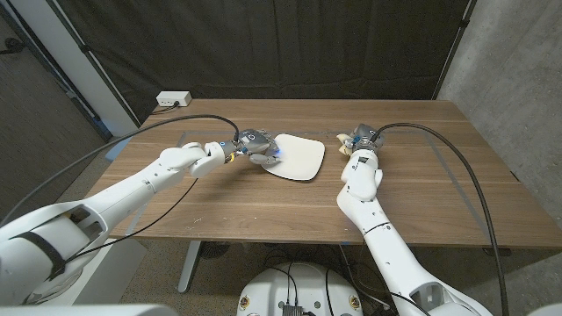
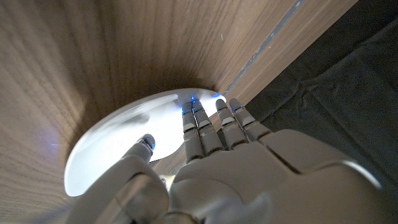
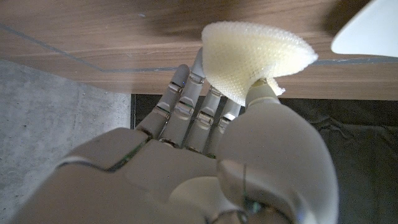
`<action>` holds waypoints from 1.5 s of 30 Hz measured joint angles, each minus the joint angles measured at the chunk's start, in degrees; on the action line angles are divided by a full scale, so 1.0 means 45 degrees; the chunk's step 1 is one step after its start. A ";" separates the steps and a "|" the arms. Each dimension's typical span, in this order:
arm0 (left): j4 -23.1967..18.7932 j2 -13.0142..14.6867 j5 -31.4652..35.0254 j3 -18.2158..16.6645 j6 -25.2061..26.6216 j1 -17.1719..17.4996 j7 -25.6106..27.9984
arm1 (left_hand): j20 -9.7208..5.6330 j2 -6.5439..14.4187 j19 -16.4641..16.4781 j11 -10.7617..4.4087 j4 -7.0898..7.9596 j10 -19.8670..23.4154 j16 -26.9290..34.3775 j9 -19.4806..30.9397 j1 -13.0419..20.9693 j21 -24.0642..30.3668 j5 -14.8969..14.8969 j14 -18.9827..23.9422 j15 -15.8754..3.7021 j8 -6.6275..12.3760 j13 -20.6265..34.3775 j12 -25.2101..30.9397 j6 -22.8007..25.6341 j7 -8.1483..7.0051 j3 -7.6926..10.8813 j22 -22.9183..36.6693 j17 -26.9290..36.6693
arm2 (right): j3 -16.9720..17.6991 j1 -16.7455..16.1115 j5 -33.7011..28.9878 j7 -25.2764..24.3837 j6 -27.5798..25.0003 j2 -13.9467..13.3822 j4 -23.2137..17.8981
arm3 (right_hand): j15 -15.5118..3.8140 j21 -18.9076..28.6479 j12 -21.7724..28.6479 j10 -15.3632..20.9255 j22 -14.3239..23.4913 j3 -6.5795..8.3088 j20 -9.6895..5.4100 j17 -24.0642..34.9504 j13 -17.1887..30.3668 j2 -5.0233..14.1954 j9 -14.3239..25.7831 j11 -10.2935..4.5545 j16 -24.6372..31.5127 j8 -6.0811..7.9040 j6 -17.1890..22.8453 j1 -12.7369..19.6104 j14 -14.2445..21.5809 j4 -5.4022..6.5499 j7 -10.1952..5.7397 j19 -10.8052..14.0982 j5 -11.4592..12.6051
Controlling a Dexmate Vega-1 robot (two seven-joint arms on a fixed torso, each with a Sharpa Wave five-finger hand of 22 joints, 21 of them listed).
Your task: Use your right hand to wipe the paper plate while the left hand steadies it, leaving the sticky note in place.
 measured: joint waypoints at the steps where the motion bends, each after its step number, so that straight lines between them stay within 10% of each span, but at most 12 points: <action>1: -0.0005 0.0005 -0.0005 -0.0003 0.0001 0.0005 -0.0001 | 0.0000 0.0000 0.0000 0.0001 0.0000 -0.0001 0.0000 0.0000 0.0000 0.0000 0.0000 0.0000 0.0000 -0.0005 0.0001 0.0000 0.0000 0.0000 0.0000 0.0000 0.0000 | -0.0035 -0.0013 0.0089 -0.0106 0.0086 -0.0021 -0.0041 | 0.0000 0.0048 0.0000 0.0033 0.0000 0.0000 0.0000 0.0028 0.0000 0.0001 0.0000 -0.0031 0.0000 0.0000 0.0018 0.0001 0.0000 0.0000 -0.0010 0.0000 0.0000; 45: 0.0056 0.0082 -0.0089 -0.0052 -0.0073 0.0095 0.0319 | 0.0001 0.0118 -0.0001 0.0026 0.0035 -0.0025 0.0002 0.0009 -0.0115 -0.0048 0.0100 0.0000 0.0000 -0.0004 0.0001 -0.0011 0.0017 -0.0013 -0.0035 0.0000 0.0004 | -0.1165 0.0172 0.1249 0.0204 0.1652 -0.0637 -0.0187 | -0.0063 0.0682 -0.0004 0.0568 0.0058 0.0069 -0.0045 0.0273 0.0186 -0.0163 0.0013 -0.0060 0.0063 0.0203 0.0267 0.0221 0.0199 -0.0219 0.0149 -0.0185 -0.0098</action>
